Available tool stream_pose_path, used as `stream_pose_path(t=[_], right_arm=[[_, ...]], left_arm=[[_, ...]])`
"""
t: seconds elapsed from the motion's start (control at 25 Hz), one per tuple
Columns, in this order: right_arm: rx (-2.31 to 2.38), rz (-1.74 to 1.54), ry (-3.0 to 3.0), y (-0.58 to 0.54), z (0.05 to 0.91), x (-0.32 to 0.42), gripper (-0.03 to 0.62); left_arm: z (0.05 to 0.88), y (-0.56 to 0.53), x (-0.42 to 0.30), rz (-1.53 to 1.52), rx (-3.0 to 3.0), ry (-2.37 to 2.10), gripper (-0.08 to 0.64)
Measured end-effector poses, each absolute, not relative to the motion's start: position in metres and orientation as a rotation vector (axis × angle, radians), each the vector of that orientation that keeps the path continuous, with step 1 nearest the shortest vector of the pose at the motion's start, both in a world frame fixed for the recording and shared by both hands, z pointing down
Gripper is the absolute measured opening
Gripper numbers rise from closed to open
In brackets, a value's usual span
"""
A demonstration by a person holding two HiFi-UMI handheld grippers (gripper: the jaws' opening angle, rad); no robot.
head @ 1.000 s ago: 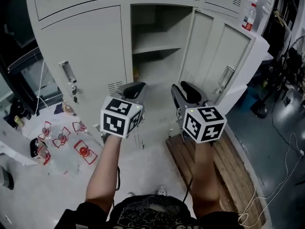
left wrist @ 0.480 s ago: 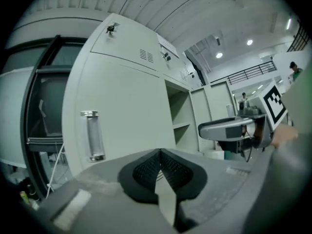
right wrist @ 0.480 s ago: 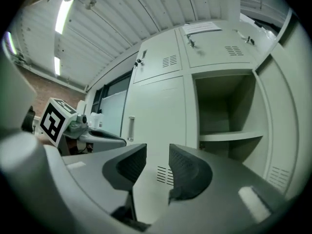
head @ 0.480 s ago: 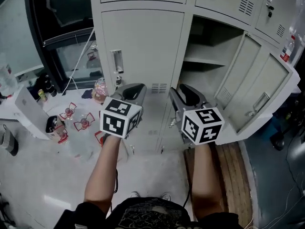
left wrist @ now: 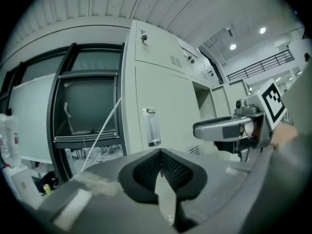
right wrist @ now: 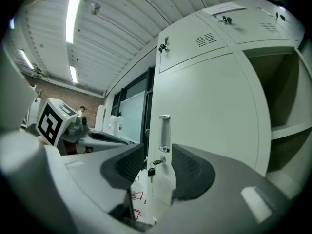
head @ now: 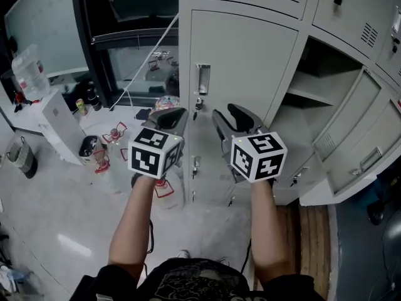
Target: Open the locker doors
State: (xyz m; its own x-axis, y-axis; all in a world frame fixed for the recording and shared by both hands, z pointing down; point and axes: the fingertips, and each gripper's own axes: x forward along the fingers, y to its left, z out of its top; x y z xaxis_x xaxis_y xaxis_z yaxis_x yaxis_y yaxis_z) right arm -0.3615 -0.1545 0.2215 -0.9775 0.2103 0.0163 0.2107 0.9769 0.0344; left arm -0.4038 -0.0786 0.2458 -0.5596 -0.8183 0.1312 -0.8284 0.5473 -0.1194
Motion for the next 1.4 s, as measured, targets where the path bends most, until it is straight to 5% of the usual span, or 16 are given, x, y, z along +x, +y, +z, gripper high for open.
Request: stream_pose_path(t=[0.52,1.4], right_arm=[[-0.400,-0.103,-3.094,-0.103,0.218,-0.436,0.215],[-0.246,-0.028,-3.097,-0.109,0.223,-0.480,0.221]], left_arm=[[0.248,-0.022,-0.451,0.246,1.364,-2.755,0.003],[0.259,-0.020,-0.486,0.277,1.488,-2.669,0.002]])
